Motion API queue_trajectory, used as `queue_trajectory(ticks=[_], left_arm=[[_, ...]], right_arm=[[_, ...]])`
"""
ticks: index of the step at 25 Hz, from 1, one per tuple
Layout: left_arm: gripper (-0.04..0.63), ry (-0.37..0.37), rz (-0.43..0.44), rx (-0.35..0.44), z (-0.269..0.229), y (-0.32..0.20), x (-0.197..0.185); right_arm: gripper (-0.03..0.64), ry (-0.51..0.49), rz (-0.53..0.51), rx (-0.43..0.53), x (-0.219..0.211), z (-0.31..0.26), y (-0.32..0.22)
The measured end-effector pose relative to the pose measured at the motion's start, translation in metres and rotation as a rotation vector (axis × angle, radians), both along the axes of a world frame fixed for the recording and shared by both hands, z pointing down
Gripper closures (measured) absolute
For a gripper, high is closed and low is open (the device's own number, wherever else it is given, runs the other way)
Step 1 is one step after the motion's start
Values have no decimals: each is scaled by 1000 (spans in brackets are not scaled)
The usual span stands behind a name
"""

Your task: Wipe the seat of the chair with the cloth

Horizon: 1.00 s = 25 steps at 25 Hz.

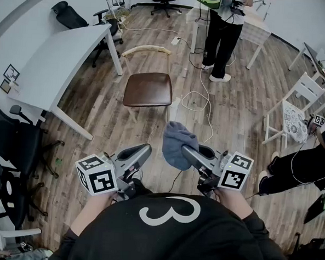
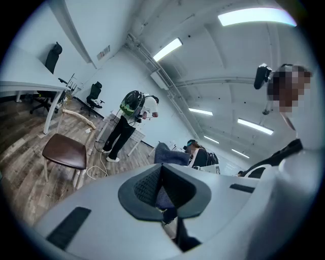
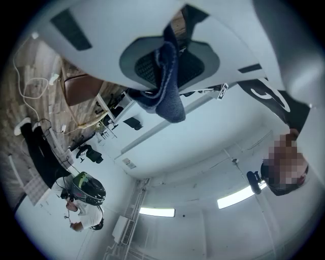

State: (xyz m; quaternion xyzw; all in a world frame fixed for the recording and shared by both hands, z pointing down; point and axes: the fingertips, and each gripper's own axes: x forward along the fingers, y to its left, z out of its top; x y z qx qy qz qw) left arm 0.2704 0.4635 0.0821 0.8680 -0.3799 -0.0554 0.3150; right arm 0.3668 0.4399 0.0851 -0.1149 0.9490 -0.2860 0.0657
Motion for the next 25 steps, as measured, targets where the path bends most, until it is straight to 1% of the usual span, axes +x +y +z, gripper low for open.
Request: queue_trajectory(ticks=[7,13,16,19,25], left_arm=[[583,-18,15,8,-10,-5,17],[583,-45,17,-11,-7,-9,23],[583,-43,3,-41,2,-11,17],[583,-23,-21,-68,10,-20,5],[583,19,-54,-154,42,-57,-31]], right_arm=[[563,-29,25,23,18,-10,-3],[563,-65,25,-8,23,-3,-8],[561,-68,8,-28,18,3,-12],[561,-52,-3,-57,7,11,-24],[561,7,-7,-122,-23,39,-57]])
